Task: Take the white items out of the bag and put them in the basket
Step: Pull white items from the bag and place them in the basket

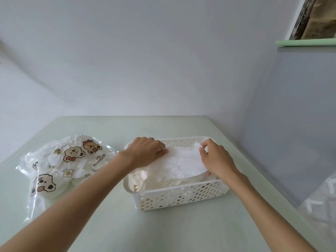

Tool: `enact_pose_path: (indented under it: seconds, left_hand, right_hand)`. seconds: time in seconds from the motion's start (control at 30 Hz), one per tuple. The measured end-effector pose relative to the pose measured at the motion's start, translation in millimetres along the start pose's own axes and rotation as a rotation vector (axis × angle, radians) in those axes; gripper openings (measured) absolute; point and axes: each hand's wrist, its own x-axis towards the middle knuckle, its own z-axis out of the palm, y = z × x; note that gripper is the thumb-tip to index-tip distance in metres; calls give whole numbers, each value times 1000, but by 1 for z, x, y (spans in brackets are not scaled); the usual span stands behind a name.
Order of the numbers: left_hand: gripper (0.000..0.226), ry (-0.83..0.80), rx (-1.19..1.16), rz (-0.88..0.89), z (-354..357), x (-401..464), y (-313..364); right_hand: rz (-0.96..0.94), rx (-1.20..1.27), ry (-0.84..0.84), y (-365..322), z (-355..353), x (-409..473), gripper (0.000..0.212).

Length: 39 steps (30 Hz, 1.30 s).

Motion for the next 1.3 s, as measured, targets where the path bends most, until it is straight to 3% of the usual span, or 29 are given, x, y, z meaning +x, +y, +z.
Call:
enact_pose_path:
  seconds: [0.23, 0.33, 0.47, 0.57, 0.7, 0.8, 0.87, 1.07, 1.3]
  left_hand:
    - [36, 113, 82, 34, 5, 19, 0]
    - [34, 221, 80, 47, 0, 19, -4]
    - [25, 311, -78, -87, -18, -2, -7]
    - [34, 170, -193, -158, -33, -30, -4]
    - [51, -102, -111, -161, -33, -55, 7]
    - [46, -153, -14, -136, -24, -51, 21]
    - [37, -136, 25, -112, -23, -48, 28]
    - [23, -74, 83, -79, -36, -56, 24]
    - [23, -423, 13, 24, -50, -59, 25]
  right_hand:
    - [-66, -350, 62, 6, 5, 17, 18]
    - [-90, -474, 43, 6, 9, 20, 32]
    - [-136, -511, 13, 5, 6, 23, 33]
    - [-145, -439, 6, 2, -9, 20, 25]
    - [-283, -289, 166, -8, -22, 5, 28]
    - [-363, -138, -64, -20, -13, -3, 25]
    - [-328, -174, -191, -22, -5, -1, 28]
    - [-234, -257, -336, -3, 11, 11, 44]
    - [-235, -209, -400, 5, 14, 19, 55]
